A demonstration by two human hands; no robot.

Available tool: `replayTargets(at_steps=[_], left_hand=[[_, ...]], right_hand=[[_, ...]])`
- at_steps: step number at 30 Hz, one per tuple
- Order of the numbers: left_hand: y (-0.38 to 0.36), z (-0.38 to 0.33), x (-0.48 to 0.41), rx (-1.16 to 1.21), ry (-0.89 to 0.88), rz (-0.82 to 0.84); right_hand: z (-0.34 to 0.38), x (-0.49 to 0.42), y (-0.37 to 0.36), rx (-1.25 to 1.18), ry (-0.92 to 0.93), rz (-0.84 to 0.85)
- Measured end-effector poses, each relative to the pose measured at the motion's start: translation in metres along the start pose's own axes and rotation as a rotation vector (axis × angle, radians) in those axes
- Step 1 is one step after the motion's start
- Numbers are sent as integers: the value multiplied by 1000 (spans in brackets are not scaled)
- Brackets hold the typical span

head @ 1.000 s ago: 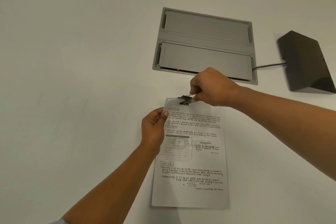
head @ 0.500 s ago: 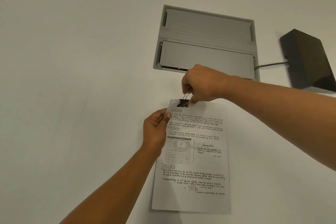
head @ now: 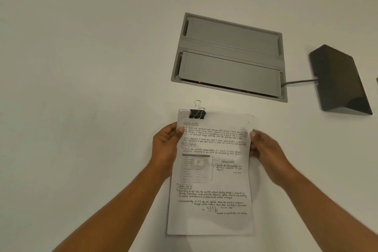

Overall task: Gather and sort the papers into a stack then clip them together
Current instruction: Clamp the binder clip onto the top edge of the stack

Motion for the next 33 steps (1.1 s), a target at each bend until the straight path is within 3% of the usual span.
replayTargets(at_steps=[3, 6, 13, 17, 22, 33], left_hand=[[-3, -6, -1, 74, 34, -22], [-10, -12, -4, 10, 34, -71], [-2, -19, -5, -735, -3, -67], [-3, -35, -1, -1088, -197, -153], [3, -30, 9, -1145, -144, -163], [2, -23, 22, -1174, -151, -166]], right_hand=[[-14, 20, -16, -52, 20, 92], [-25, 21, -18, -114, 34, -28], [-8, -7, -18, -95, 13, -147], [14, -11, -11, 280, 106, -231], [18, -4, -3, 526, 195, -388], [8, 8, -7, 782, 186, -394]])
Point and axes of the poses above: each hand's wrist, its own x-axis away from the middle knuckle, its own y-axis out of the back of the hand, z = x × y, the point moved 7 cm from there along -x, towards the middle knuckle, and after that the axes turned 15 degrees about x, right-handed, at the moved point
